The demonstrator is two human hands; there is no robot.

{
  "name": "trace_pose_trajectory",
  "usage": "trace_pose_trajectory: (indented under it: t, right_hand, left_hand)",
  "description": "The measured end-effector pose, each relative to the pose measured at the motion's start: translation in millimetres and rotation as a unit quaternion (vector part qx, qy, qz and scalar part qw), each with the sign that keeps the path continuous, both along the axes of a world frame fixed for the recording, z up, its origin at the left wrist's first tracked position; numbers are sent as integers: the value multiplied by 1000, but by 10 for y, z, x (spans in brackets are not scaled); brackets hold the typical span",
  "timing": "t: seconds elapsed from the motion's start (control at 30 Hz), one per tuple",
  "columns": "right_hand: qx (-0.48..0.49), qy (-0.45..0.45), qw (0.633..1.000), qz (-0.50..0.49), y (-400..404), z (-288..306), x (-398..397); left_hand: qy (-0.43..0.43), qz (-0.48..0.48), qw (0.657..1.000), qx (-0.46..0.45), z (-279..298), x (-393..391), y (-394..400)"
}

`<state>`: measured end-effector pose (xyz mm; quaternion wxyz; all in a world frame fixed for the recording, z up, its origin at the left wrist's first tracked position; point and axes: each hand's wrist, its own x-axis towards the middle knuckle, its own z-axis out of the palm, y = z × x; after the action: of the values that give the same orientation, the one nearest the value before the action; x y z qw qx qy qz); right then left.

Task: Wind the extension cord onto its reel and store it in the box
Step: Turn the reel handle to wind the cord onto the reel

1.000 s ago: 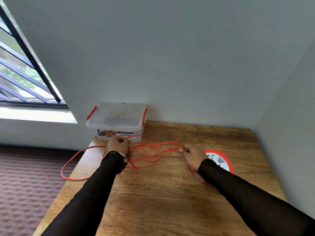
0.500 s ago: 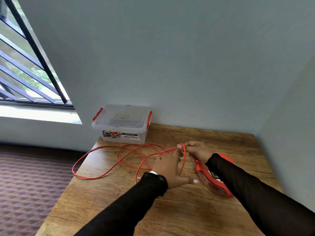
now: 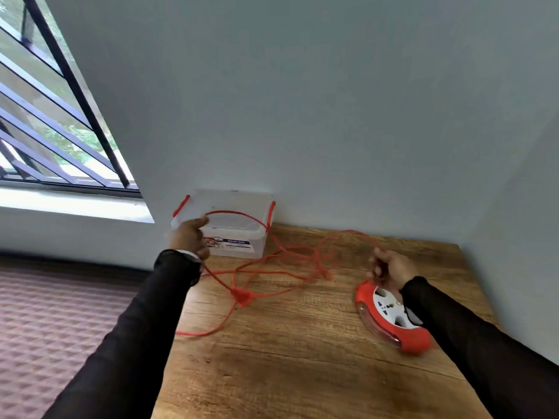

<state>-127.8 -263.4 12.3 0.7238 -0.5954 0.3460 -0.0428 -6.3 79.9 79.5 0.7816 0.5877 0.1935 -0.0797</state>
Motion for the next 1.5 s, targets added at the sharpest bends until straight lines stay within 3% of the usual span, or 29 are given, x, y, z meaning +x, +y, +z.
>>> trace_pose_trajectory:
  t: [0.1, 0.23, 0.33, 0.4, 0.5, 0.6, 0.67, 0.77, 0.83, 0.9, 0.97, 1.07, 1.17, 1.37, 1.43, 1.5]
  right_hand:
    - [-23, 49, 997, -63, -118, -26, 24]
    - [-145, 25, 989, 32, 6, 144, 173]
    - [-260, -3, 958, 123, 190, 213, 324]
    - [-299, -12, 939, 171, 313, 241, 372]
    - [-351, -33, 915, 197, 403, 258, 362]
    - [-406, -28, 883, 236, 359, 275, 284]
    - [-472, 18, 837, 277, 256, 287, 211]
    - [-569, 127, 741, 333, 51, 262, 81]
    - [-595, 201, 697, 346, -95, 204, -43]
    - [-602, 253, 666, 362, -229, 136, -175]
    - [-581, 289, 655, 387, -329, 76, -288]
    - [-581, 296, 626, 428, -402, 8, -417]
    - [-606, 281, 595, 446, -446, -37, -456]
    - [-603, 242, 565, 509, -486, 65, -470]
    - [-632, 197, 520, 539, -488, 117, -498]
    - [-671, 162, 448, 568, -514, 147, -524]
  left_hand:
    - [14, 57, 998, -27, 16, -20, 249]
    - [38, -95, 993, 57, 29, -138, 186]
    - [21, -156, 971, 180, -45, -137, 26]
    - [-16, -171, 943, 286, -113, -149, -102]
    - [-76, -218, 901, 368, -239, -218, -299]
    - [-126, -251, 813, 510, -265, -334, -502]
    - [-148, -251, 761, 580, -266, -426, -668]
    - [-221, -244, 721, 610, -288, -595, -917]
    - [-289, -256, 714, 584, -348, -704, -1119]
    - [-308, -301, 740, 516, -413, -852, -1353]
    - [-233, -400, 771, 438, -518, -1017, -1576]
    - [-19, -523, 804, 281, -758, -1268, -1866]
    - [146, -512, 833, 152, -935, -1486, -2046]
    - [214, -444, 868, 62, -1088, -1501, -2195]
    - [226, -439, 867, 58, -1081, -1482, -2198]
    - [230, -433, 870, 56, -1085, -1452, -2198]
